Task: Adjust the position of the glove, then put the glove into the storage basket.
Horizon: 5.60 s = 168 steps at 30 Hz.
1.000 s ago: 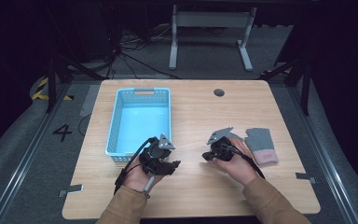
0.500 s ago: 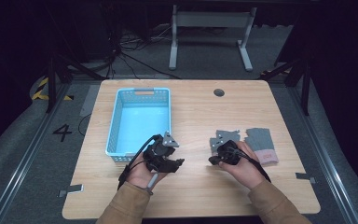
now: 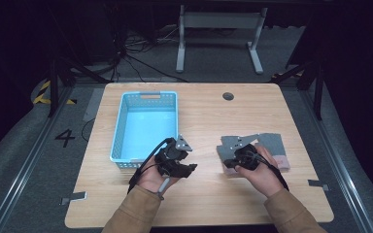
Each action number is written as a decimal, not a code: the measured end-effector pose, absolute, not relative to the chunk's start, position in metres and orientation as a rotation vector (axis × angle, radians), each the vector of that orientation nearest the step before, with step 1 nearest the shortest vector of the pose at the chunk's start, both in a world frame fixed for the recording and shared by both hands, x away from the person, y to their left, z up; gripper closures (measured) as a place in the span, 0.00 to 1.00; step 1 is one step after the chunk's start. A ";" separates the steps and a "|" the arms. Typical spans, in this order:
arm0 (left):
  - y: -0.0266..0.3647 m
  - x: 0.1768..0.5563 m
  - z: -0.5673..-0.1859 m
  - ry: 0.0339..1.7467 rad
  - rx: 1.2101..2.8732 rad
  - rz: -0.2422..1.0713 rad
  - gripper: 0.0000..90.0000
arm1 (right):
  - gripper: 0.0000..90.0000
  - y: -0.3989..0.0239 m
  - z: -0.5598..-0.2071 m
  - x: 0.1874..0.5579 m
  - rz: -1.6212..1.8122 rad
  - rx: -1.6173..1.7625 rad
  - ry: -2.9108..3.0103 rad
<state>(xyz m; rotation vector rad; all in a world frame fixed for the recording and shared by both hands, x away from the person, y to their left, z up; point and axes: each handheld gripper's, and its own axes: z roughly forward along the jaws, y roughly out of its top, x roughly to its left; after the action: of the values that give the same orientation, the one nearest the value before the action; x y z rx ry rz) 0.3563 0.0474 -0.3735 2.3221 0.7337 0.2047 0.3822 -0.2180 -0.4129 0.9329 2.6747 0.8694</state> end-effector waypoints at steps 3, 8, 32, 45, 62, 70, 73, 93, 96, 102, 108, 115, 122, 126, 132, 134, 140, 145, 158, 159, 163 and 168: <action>0.052 0.355 -0.373 0.755 2.317 0.208 0.55 | 1.00 -0.217 -0.409 0.391 0.893 0.961 2.645; 0.058 0.353 -0.373 0.772 2.306 0.213 0.55 | 1.00 -0.213 -0.410 0.418 0.866 1.025 2.611; 0.060 0.351 -0.371 0.775 2.297 0.213 0.55 | 1.00 -0.204 -0.435 0.448 0.740 1.079 2.652; 0.057 0.352 -0.371 0.761 2.306 0.208 0.55 | 1.00 -0.191 -0.435 0.431 0.721 0.962 2.745; 0.047 0.355 -0.372 0.732 2.321 0.198 0.54 | 0.99 -0.194 -0.433 0.390 0.701 0.818 2.886; 0.044 0.354 -0.370 0.709 2.317 0.197 0.54 | 1.00 -0.209 -0.413 0.375 0.819 0.747 2.876; 0.043 0.356 -0.369 0.700 2.316 0.191 0.54 | 1.00 -0.216 -0.409 0.372 0.819 0.726 2.882; 0.026 0.358 -0.369 0.638 2.321 0.181 0.54 | 0.99 -0.245 -0.411 0.358 0.690 0.698 2.995; 0.026 0.359 -0.369 0.638 2.322 0.179 0.54 | 0.99 -0.246 -0.414 0.357 0.681 0.694 3.013; 0.026 0.359 -0.370 0.637 2.326 0.180 0.54 | 1.00 -0.246 -0.422 0.358 0.633 0.691 3.044; 0.026 0.359 -0.370 0.635 2.323 0.180 0.54 | 1.00 -0.251 -0.426 0.362 0.612 0.737 3.008; 0.027 0.359 -0.370 0.635 2.324 0.181 0.54 | 1.00 -0.260 -0.425 0.368 0.642 0.802 2.935; 0.028 0.358 -0.370 0.645 2.323 0.181 0.54 | 1.00 -0.268 -0.426 0.375 0.676 0.860 2.841; 0.028 0.358 -0.370 0.646 2.319 0.181 0.54 | 1.00 -0.273 -0.427 0.379 0.685 0.880 2.807; 0.029 0.358 -0.370 0.645 2.318 0.184 0.54 | 1.00 -0.276 -0.428 0.381 0.728 0.921 2.776; 0.029 0.358 -0.370 0.644 2.317 0.185 0.54 | 1.00 -0.276 -0.423 0.380 0.755 0.920 2.773; 0.030 0.358 -0.368 0.644 2.310 0.187 0.54 | 0.93 -0.285 -0.399 0.374 0.863 0.957 2.678; 0.031 0.359 -0.367 0.645 2.301 0.188 0.54 | 0.76 -0.298 -0.390 0.374 0.924 1.061 2.545; 0.032 0.357 -0.366 0.651 2.301 0.193 0.54 | 0.64 -0.326 -0.389 0.381 0.941 1.297 2.330; 0.033 0.357 -0.367 0.651 2.305 0.194 0.54 | 0.63 -0.328 -0.389 0.382 0.931 1.312 2.323; 0.034 0.357 -0.367 0.654 2.304 0.201 0.54 | 0.62 -0.338 -0.390 0.386 0.923 1.376 2.245; 0.036 0.356 -0.368 0.663 2.304 0.201 0.54 | 0.61 -0.350 -0.401 0.394 0.939 1.446 2.233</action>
<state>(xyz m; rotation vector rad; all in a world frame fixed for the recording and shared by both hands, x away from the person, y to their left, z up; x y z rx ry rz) 0.3558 0.0359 -0.3678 2.3039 0.6631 0.2008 0.3938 -0.3504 -0.4009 1.4460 2.2325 0.9386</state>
